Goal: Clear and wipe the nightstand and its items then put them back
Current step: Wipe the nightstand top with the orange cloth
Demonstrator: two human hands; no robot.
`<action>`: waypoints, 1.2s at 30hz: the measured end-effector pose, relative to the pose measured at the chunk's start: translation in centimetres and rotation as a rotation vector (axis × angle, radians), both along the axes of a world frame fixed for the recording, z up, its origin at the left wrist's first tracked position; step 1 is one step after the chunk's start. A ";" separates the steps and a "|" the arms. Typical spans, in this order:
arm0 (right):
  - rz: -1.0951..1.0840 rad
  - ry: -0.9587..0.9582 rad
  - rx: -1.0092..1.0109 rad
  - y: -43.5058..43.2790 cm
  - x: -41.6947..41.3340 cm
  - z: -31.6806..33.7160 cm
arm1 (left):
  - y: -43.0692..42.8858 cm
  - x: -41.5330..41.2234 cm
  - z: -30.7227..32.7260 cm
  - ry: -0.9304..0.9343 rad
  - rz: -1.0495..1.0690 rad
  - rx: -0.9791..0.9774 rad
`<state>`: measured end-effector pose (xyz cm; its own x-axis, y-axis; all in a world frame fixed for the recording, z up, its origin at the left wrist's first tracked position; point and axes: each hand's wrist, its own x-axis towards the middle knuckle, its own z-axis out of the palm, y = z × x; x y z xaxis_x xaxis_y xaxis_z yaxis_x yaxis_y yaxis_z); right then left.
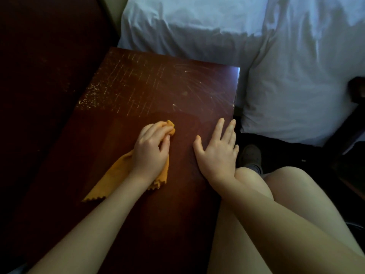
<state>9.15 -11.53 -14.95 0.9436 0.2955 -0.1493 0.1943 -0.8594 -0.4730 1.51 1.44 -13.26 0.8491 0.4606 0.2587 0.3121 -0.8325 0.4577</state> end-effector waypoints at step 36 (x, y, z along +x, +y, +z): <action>-0.007 0.001 0.027 0.0 0.0 0.3 | -0.6 4.8 0.1 -0.050 0.209 -0.057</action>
